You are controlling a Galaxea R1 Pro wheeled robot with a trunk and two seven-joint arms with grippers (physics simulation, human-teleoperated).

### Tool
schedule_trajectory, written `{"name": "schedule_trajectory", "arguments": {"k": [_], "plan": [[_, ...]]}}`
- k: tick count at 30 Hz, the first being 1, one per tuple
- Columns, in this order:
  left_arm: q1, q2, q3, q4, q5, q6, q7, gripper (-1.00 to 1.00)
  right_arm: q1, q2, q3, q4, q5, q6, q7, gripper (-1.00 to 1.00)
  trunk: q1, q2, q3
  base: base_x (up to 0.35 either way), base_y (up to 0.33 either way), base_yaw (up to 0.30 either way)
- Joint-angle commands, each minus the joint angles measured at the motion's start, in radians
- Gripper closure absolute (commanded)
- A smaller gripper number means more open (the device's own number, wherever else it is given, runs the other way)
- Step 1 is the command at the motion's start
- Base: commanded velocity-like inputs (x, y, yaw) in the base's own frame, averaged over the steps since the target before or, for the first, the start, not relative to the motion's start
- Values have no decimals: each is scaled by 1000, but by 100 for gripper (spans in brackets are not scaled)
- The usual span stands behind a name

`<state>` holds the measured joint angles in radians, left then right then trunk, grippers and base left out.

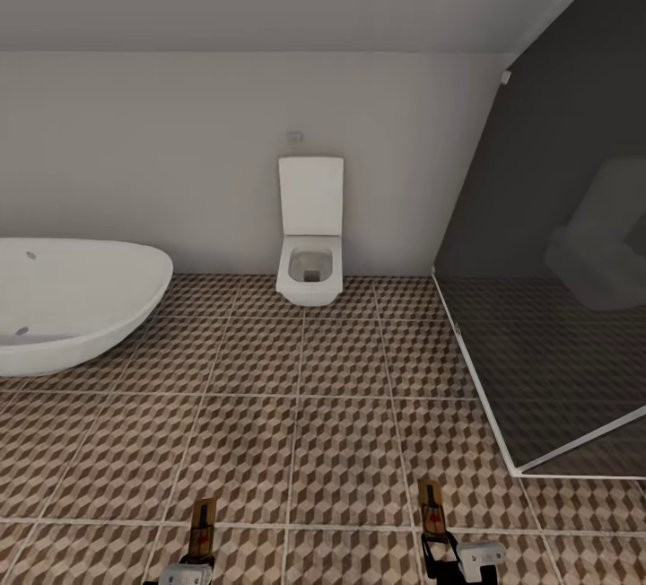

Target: Take the four mousetraps from the cabinet in the bathroom and place them on the bathroom floor. Make sure all four end up on the same floor surface, and ensure that at least two of them are either under or directly next to the same bathroom sink.

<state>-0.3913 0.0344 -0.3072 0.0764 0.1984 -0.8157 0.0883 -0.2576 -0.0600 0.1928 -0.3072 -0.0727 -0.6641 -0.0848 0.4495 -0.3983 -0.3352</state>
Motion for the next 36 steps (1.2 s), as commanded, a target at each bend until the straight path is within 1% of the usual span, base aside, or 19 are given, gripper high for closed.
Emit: {"name": "schedule_trajectory", "arguments": {"k": [1,6,17,24,36], "plan": [[-1,-1,-9,3,-1,-5,8,100,0,-1,8,0,-11,-3,0,100,1,-2,-2,0,0,0],[-1,-1,-9,3,-1,-4,8,100,-1,0,8,0,-12,-3,0,100,1,-2,-2,36,0,0],[-1,-1,-9,2,1,10,8,100,-1,0,8,0,-12,-3,0,100,1,-2,-2,262,0,0],[-1,-1,-9,2,1,10,8,100,-1,0,8,0,-12,-3,0,100,1,-2,-2,38,1,0],[-1,-1,-7,2,1,10,8,100,0,0,8,0,-12,-3,0,100,1,-2,-2,219,117,0]]}}
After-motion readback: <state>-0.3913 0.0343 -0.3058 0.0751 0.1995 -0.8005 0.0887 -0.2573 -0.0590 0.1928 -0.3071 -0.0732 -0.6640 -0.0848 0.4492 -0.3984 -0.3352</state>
